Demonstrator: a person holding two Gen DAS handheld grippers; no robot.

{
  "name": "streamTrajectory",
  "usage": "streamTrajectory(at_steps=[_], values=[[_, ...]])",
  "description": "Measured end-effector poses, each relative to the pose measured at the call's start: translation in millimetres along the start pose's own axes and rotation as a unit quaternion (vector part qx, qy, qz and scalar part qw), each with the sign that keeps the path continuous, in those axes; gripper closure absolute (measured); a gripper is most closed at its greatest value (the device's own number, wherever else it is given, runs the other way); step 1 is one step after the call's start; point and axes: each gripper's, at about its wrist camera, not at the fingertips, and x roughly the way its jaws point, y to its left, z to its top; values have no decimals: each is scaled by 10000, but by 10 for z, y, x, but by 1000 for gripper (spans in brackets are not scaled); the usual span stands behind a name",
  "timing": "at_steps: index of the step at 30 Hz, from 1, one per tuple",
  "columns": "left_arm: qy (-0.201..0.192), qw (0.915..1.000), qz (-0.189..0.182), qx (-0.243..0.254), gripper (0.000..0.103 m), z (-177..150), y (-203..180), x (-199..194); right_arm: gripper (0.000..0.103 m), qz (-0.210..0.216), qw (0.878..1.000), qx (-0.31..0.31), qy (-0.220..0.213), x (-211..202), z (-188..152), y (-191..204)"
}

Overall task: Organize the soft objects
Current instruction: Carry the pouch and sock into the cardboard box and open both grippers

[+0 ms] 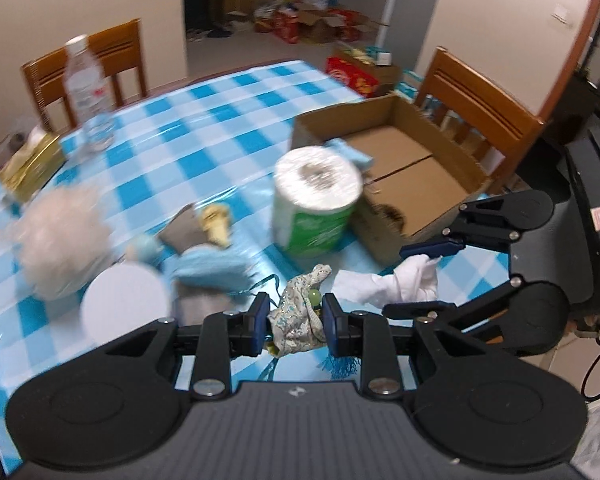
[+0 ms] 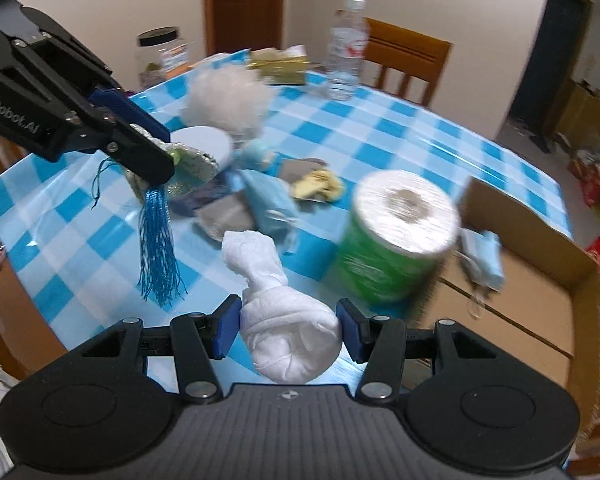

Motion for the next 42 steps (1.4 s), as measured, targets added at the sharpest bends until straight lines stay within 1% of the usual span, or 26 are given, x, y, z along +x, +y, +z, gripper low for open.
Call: streamTrajectory(at_steps=[6,11,19,21,22,23,24,25,26,29,34,36,37,38,39,40,42], values=[[-126,9992,-236,305,77,297,-321,159,46,-427,9987,259,-127,-174,-150,-446],[-272,9978,-348,493,77,573,-564,309,46,-754,9962,375,-243,-263,-229,-846],[-453,9961,-387,643,77,952,-869,545,46,-1048,9931,475,-231,-151,-306,-1397],[-475,9960,-388,644,76,1042,-917,621,45,-1052,9927,543,-228,-95,-312,-1516],[-491,9959,-387,651,76,1077,-939,649,41,-1042,9925,590,-225,-70,-319,-1566],[-506,9958,-373,668,76,1112,-962,679,30,-1004,9926,644,-209,-43,-330,-1619],[-513,9957,-371,679,76,1148,-984,716,24,-972,9926,686,-224,-24,-345,-1655],[-522,9956,-374,689,76,1181,-997,752,13,-973,9924,711,-263,-14,-360,-1674],[-535,9954,-365,710,76,1213,-1019,787,7,-967,9921,742,-300,-10,-383,-1692],[-537,9955,-373,691,76,1313,-1054,899,2,-789,9920,916,-351,-24,-450,-1732],[-556,9952,-393,706,76,1453,-1108,1098,1,-731,9913,1047,-309,-64,-546,-1741],[-584,9949,-387,732,70,1508,-1137,1164,1,-752,9909,1072,-313,-95,-574,-1733],[-599,9948,-371,735,52,1529,-1143,1193,0,-744,9906,1100,-321,-106,-582,-1734],[-630,9946,-359,742,23,1549,-1146,1227,0,-728,9902,1145,-340,-120,-592,-1738],[-629,9949,-303,730,10,1568,-1147,1270,0,-711,9898,1180,-354,-138,-602,-1739],[-623,9954,-244,687,1,1572,-1145,1302,0,-698,9894,1216,-369,-157,-614,-1740],[-744,9948,-139,679,1,1555,-1134,1348,0,-712,9886,1271,-390,-174,-629,-1741]])
